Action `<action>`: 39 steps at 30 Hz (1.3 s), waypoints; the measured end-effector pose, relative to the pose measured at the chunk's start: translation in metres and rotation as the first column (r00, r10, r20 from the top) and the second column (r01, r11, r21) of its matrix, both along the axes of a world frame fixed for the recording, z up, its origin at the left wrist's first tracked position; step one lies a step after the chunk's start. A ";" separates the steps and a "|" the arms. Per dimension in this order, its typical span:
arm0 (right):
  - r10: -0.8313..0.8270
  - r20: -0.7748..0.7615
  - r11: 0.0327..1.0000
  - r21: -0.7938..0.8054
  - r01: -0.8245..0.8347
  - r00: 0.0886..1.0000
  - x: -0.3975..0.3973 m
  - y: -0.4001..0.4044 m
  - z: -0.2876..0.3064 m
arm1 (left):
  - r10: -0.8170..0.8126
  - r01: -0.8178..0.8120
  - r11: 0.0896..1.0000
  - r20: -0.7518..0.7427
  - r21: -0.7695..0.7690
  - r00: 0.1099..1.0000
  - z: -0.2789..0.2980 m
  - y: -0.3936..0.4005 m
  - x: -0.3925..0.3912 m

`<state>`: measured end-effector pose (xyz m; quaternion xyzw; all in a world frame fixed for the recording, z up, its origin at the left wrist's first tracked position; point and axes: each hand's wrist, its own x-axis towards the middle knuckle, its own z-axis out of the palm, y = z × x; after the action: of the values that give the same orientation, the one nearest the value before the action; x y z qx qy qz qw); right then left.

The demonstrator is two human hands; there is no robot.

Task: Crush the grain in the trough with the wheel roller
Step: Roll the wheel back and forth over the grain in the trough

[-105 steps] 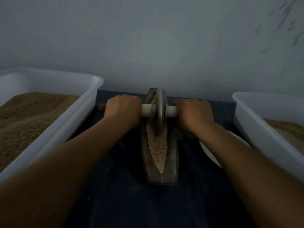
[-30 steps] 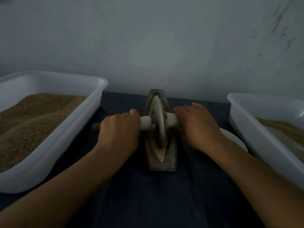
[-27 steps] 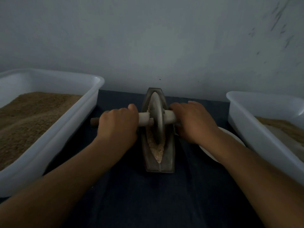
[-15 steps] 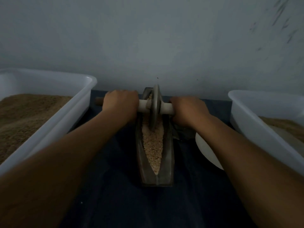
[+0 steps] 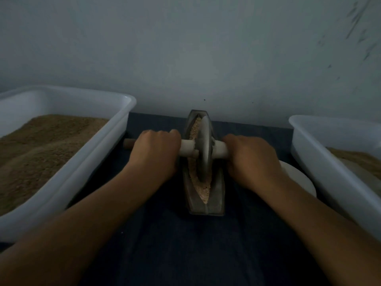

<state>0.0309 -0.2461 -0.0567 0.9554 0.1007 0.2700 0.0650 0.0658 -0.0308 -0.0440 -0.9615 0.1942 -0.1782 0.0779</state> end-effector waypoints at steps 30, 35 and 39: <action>-0.192 -0.333 0.981 -0.038 0.191 0.923 0.095 -0.010 0.018 | 0.002 -0.002 0.995 0.001 -0.096 1.000 -0.001 -0.015 0.081; -0.115 -0.224 0.990 0.056 0.131 0.968 0.055 -0.009 0.007 | -0.020 0.022 0.998 0.031 -0.062 0.999 -0.001 -0.013 0.055; -0.044 -0.095 0.999 0.026 0.047 0.994 0.015 -0.006 -0.002 | -0.044 0.048 0.997 0.075 -0.054 0.996 -0.005 -0.006 0.021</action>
<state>0.0454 -0.2522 -0.0583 0.9700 0.0779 0.2242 0.0529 0.0871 -0.0365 -0.0486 -0.9513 0.2083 -0.2209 0.0541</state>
